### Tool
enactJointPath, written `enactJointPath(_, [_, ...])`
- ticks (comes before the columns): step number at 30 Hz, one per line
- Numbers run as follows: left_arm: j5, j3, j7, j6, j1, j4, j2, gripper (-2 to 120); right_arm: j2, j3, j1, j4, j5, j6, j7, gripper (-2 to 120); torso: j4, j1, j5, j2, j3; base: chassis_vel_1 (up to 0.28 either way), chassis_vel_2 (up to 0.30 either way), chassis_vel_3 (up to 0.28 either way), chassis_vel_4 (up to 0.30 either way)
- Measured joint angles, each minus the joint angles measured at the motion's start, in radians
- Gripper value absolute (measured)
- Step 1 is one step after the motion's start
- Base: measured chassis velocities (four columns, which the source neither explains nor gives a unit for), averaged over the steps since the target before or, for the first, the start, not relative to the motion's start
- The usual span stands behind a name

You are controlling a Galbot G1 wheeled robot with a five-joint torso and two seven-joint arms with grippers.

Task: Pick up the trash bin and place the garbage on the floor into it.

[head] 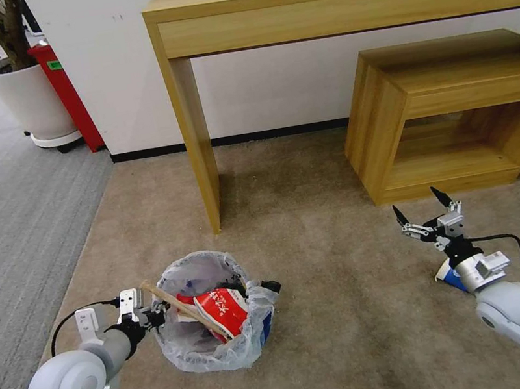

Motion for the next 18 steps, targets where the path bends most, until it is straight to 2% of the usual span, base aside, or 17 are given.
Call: enactJointPath(18, [0.008, -0.006, -0.002, -0.008, 0.005, 0.005, -0.006, 0, 0.018, 0.025, -0.035, -0.025, -0.020, 0.017, -0.018, 100, 0.0000, 0.000, 0.0000, 0.000, 0.000, 0.000, 0.000, 0.000, 0.000])
